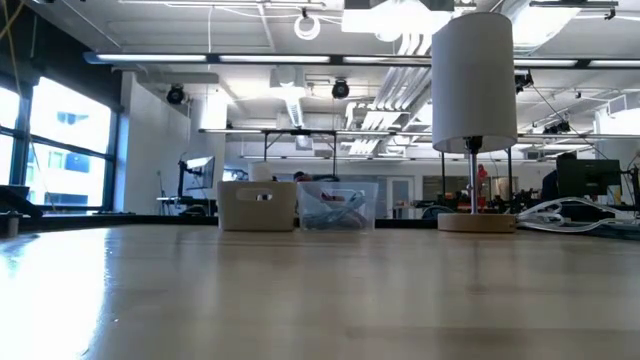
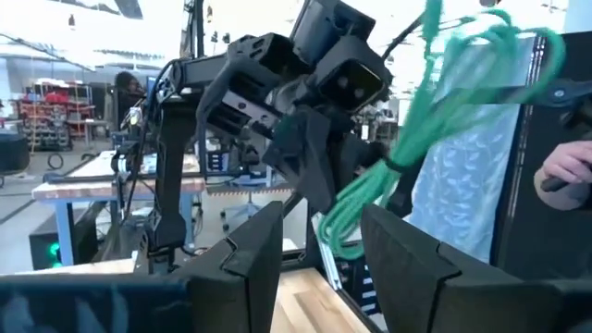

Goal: Pick & Place USB Port
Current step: Put the green USB cable into the gray bin

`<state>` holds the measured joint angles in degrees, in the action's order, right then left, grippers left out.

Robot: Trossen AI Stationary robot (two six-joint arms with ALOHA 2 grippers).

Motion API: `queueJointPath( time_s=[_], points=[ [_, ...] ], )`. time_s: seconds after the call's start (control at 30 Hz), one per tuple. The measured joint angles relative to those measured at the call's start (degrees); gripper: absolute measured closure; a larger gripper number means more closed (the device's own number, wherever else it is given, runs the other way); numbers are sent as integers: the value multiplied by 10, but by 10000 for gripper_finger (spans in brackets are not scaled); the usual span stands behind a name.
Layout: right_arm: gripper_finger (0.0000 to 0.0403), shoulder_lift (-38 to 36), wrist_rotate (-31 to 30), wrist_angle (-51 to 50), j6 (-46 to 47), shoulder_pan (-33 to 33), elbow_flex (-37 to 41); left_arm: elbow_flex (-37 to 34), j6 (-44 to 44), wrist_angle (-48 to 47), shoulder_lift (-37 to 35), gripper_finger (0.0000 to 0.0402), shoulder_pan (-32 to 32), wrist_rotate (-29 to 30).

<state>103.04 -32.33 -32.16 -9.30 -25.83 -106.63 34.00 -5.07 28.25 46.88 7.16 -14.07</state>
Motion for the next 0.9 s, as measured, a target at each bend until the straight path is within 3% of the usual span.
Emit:
queueJointPath(
  time_s=[0.3, 0.5, 0.9],
  points=[
    [382, -35, 13, -92, -17, 23, 0, 0, -27, 84, 63, 254, 0, 30],
    [382, -41, 14, -83, -42, 43, 0, 0, -42, 101, 77, 254, 0, 28],
    [382, -41, 95, -58, -62, 96, 0, 0, 9, 114, 77, 254, 0, -11]
  ],
)
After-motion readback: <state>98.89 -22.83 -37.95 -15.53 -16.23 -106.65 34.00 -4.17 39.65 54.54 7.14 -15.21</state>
